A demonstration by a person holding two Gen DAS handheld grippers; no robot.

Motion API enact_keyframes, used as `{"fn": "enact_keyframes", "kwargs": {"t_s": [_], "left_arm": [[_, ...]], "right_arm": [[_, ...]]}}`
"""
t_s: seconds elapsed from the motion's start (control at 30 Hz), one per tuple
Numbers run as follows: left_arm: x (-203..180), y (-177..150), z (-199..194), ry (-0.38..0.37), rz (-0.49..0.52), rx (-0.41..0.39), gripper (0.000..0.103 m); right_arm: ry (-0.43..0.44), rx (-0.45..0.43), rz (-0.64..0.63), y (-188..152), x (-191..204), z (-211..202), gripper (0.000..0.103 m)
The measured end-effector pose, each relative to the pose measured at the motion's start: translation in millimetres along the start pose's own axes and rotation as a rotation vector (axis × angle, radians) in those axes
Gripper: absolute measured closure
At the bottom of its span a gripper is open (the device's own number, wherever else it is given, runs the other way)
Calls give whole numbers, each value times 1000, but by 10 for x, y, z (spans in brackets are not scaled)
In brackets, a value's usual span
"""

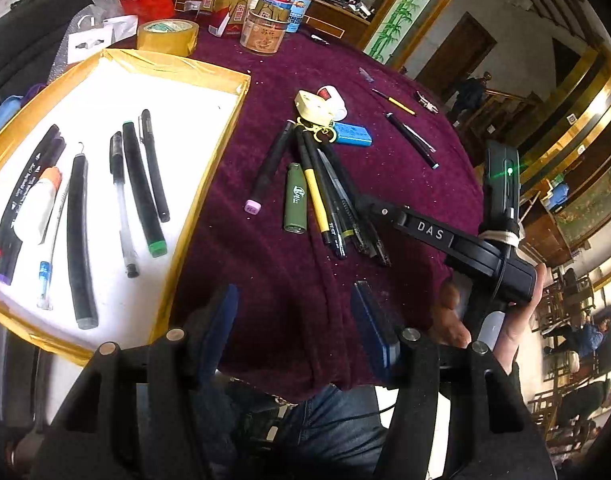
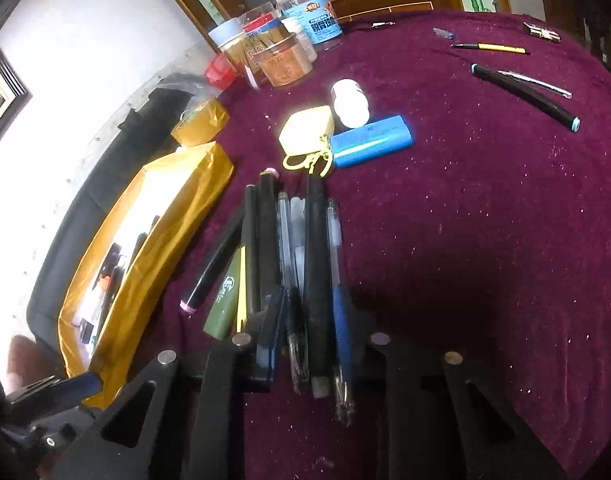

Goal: Organize rigid objects
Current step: 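Move both open tools back over the pile of pens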

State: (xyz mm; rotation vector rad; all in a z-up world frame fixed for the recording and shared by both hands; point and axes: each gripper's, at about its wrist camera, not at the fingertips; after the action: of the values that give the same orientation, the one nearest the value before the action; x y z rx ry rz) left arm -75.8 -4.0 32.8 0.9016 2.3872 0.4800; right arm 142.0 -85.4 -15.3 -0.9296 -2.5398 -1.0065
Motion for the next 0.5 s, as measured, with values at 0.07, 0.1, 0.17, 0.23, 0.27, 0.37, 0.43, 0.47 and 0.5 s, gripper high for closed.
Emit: {"fn": "enact_keyframes", "kwargs": {"t_s": [0.07,0.1,0.17,0.23,0.27,0.37,0.43,0.47,0.5], "left_arm": [[-15,-10,-19,0,8,-1,46],[-23,-12,-24,4,12,-2,46],[-30,-10,-19,7,12,-2,46],[-40,-6,7,4,12,8,46],[-48,-7,19,-1,11,13,46],[-75,-22,40,-7,17,22,46],[-80,-38,41,-11,21,25,46],[-78,-47,40,-12,23,26,46],[-71,-57,41,-11,23,27,46]], "right_arm": [[17,-14,31,14,-65,-34,82],[22,-25,51,22,-106,-65,82],[25,-21,44,36,-101,-49,82],[6,-1,-1,30,-20,3,83],[-7,7,-19,29,21,40,83],[-86,5,-78,45,125,94,90],[-103,10,-92,56,142,107,90],[-109,11,-106,49,154,102,90],[-115,8,-110,38,157,88,90]]}}
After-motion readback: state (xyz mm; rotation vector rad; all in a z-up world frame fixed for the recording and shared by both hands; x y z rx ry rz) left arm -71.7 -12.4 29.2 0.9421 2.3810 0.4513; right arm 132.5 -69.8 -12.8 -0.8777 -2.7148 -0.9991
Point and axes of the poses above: each gripper's, at about its wrist camera, not at the fingertips, and z roughly the way its jaws point, x to its left, y to its top, and after that the axes turned 1 degree about -x, right-handed
